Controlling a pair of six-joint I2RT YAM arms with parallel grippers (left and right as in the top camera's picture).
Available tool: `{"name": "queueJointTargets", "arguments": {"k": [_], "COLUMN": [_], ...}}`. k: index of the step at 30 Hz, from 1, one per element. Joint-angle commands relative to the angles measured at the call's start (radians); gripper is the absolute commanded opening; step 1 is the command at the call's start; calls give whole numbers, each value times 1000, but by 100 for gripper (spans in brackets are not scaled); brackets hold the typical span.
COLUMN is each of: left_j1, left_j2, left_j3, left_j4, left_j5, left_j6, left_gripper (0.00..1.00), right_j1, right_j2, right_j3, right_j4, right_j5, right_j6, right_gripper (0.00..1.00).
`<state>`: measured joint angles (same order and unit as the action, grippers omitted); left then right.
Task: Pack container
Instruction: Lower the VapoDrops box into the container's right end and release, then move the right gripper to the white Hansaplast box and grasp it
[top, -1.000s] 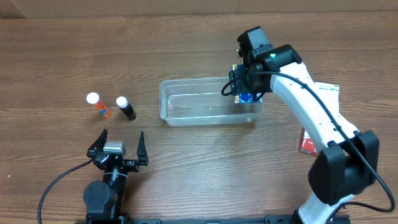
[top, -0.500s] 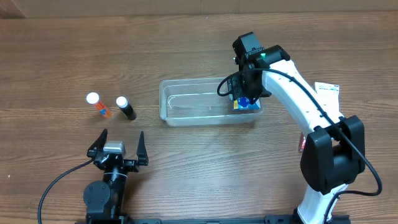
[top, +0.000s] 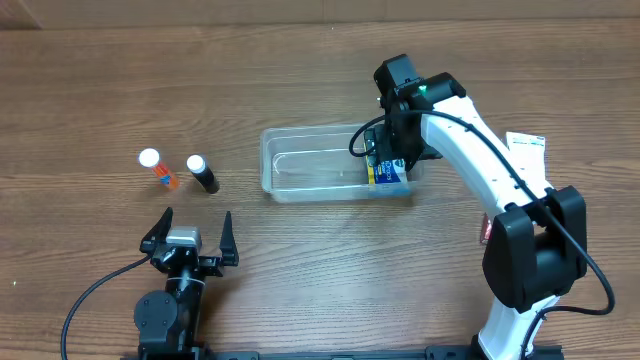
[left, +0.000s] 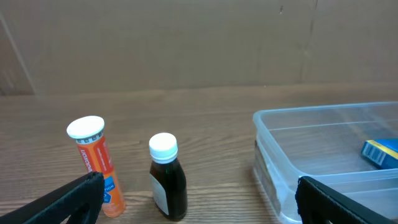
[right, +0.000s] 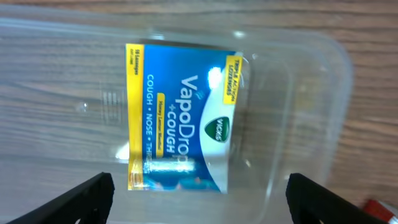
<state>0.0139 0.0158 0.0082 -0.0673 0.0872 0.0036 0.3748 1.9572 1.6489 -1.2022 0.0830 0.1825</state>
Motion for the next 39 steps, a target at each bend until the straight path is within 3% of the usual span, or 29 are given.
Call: {"name": "queueJointTargets", "arguments": {"k": [1,8,15,21,27,39], "left_j1": [5,5,5,5,5,5], "left_j2": [-4,-4,-4,-4,-4,-4], "left_j3": [-3,-3,-3,-3,-3,-3], "left_j4": [-3,-3,-3,-3,-3,-3], "left_j5": [7,7,7,7,7,7], "left_j6": [19,19,19,19,19,19], "left_gripper": [100,100,100,100,100,100], "right_j1": [0,-100,-467,-685,-711,-704], "right_j2": [-53,-146,-159,-137,-53,154], "right_j3": [103,243,227,134,16,11], "right_j4": [-35,-99,-93,-40,0,83], "right_j5": [41,25,-208,-222,-111,-34], "right_j6": [0,2,4,-37,-139,-238], "right_gripper": [91,96,100,100,100,100]}}
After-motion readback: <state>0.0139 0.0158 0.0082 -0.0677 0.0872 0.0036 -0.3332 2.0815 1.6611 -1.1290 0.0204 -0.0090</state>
